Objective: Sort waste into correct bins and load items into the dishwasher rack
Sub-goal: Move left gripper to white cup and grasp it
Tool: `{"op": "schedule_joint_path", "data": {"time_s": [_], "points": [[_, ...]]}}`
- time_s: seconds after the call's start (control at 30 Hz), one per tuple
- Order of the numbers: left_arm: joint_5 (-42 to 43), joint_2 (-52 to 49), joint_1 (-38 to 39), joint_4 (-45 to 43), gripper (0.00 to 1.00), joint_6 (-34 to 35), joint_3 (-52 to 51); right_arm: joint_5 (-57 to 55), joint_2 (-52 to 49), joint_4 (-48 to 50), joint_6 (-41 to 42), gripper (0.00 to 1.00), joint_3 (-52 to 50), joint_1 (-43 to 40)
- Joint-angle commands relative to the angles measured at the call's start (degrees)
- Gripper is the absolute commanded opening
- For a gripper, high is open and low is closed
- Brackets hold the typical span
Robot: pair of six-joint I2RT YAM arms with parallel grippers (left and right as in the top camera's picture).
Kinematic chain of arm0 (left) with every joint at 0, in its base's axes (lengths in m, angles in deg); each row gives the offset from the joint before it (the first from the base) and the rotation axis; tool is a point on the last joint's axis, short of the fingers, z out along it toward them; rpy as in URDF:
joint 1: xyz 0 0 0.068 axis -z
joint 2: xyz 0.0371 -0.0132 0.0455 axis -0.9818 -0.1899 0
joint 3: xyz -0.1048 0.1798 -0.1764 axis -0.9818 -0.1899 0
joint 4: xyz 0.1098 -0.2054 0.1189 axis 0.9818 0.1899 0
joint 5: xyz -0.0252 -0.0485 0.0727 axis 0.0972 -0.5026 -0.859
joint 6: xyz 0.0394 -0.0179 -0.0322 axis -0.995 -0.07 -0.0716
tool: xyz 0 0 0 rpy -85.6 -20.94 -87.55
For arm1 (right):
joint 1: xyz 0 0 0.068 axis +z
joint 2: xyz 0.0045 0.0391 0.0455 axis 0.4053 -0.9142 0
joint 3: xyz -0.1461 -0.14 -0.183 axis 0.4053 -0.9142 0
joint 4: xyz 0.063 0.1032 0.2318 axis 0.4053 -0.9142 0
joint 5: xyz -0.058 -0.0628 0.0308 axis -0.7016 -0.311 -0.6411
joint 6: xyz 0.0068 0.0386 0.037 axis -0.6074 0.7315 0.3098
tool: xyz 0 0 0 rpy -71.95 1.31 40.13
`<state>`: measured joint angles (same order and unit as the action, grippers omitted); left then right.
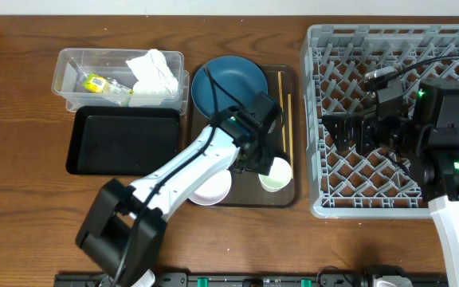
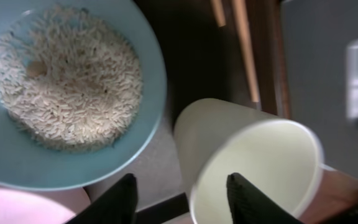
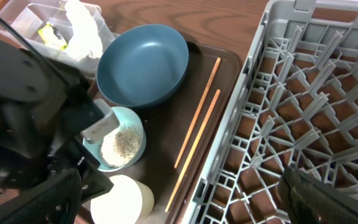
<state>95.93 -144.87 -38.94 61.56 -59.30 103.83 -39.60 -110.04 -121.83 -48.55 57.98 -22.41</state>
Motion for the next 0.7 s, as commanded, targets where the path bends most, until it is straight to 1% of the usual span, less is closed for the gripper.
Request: {"op": "schedule_joint_path", "data": {"time_s": [0.0,0.13,0.17,0.27,0.4,0.57,0.67], "points": [[-1.44,-1.27,0.09,0.17,0.46,0.61,-0.09,0.66,0.24,-0.22,0.63,0.99,0.96,-0.68],[-1.4,-1.53,0.15,-0.07,0.36,0.61,-0.07,0.66,0.24,-0.26,0.63,0.99,0.96,-0.68],[-1.36,-1.53,0.15,-0.24,0.31,0.61,-0.07,0.66,0.24,-0.26,0.63,0.99,0.96,-0.68],[0.55,-1.55,0.39,-0.81,0.25,0.61,-0.07,0.66,0.24,-0.2,0.63,0.99,0.96,-0.68],[-0.02,-1.55,1.79,-0.9,0.25,0.59,-0.09,0.66,0.24,-0.2,0.63,0.99,0.96,-0.68],[-3.19,-1.9,4.24,-0.87,0.25,0.61,-0.09,0.66,0.24,-0.28,0.63,0.99,0.96,-0.68],[-5.84,-1.99,5.05,-0.9,0.22,0.61,-0.09,0.66,0.24,-0.33,0.63,0.99,0.96,-0.68]]}}
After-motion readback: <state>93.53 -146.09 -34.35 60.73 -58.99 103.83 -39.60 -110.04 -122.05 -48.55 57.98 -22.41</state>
